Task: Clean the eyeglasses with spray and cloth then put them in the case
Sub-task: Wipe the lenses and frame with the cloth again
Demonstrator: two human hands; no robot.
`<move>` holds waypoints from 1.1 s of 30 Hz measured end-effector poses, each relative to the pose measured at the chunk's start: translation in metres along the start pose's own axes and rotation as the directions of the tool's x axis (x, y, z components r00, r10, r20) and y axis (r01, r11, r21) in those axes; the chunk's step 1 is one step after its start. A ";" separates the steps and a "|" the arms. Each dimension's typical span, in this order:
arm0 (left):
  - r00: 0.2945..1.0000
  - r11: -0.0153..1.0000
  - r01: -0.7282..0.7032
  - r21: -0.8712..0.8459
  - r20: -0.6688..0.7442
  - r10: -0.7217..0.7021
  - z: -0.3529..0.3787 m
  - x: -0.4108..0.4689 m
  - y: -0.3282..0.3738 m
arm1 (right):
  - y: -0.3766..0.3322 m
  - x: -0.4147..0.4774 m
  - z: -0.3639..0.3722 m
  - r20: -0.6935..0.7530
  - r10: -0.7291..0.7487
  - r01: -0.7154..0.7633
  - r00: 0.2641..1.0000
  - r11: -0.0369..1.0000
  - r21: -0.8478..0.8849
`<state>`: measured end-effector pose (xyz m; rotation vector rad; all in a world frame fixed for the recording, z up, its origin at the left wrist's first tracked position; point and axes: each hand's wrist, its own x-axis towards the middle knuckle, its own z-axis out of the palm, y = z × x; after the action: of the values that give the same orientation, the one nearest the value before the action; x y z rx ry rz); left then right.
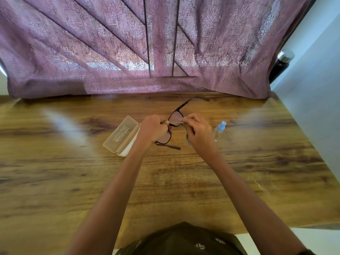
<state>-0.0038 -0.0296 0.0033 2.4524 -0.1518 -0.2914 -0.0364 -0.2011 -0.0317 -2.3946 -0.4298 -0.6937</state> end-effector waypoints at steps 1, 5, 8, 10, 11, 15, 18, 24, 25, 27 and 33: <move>0.999 0.999 0.035 0.007 0.013 -0.035 -0.001 0.001 0.001 | 0.000 0.000 0.000 0.013 0.058 -0.059 0.998 0.995 0.084; 0.981 0.979 0.191 -0.068 0.054 -0.187 -0.007 0.010 0.005 | -0.013 -0.002 -0.004 0.387 0.335 -0.509 0.859 0.627 0.590; 0.959 0.944 0.277 -0.181 0.112 -0.260 -0.008 0.010 0.007 | -0.023 -0.008 -0.005 0.465 0.269 -0.535 0.844 0.492 0.686; 0.942 0.897 0.336 -0.288 0.111 -0.317 -0.010 0.009 0.009 | -0.030 -0.010 -0.003 0.463 0.244 -0.517 0.852 0.527 0.674; 0.938 0.893 0.347 -0.286 0.115 -0.328 -0.011 0.008 0.009 | -0.034 -0.010 -0.002 0.452 0.241 -0.503 0.859 0.565 0.654; 0.932 0.909 0.359 -0.212 0.135 -0.337 -0.012 0.007 0.010 | -0.047 -0.009 0.002 0.360 0.223 -0.406 0.906 0.701 0.587; 0.933 0.903 0.355 -0.243 0.157 -0.324 -0.013 0.008 0.007 | -0.051 -0.005 0.003 0.284 0.152 -0.283 0.947 0.810 0.513; 0.966 0.919 0.238 -0.315 0.178 -0.189 -0.021 -0.007 -0.012 | -0.046 0.009 -0.003 0.339 0.317 -0.464 0.886 0.586 0.664; 0.981 0.957 0.185 -0.225 0.094 -0.168 -0.024 -0.012 -0.015 | -0.043 0.013 -0.006 0.357 0.372 -0.508 0.857 0.496 0.704; 0.995 0.987 0.051 -0.154 -0.082 -0.064 -0.029 -0.020 -0.017 | -0.036 0.019 -0.012 0.397 0.425 -0.546 0.813 0.322 0.773; 0.930 0.925 -0.333 -0.182 -0.227 0.291 -0.038 -0.039 -0.007 | -0.036 0.029 -0.016 0.525 0.465 -0.563 0.713 -0.066 0.824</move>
<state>-0.0322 0.0058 0.0342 2.1807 -0.4012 0.0727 -0.0355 -0.1800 0.0122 -1.0463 0.1141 0.1504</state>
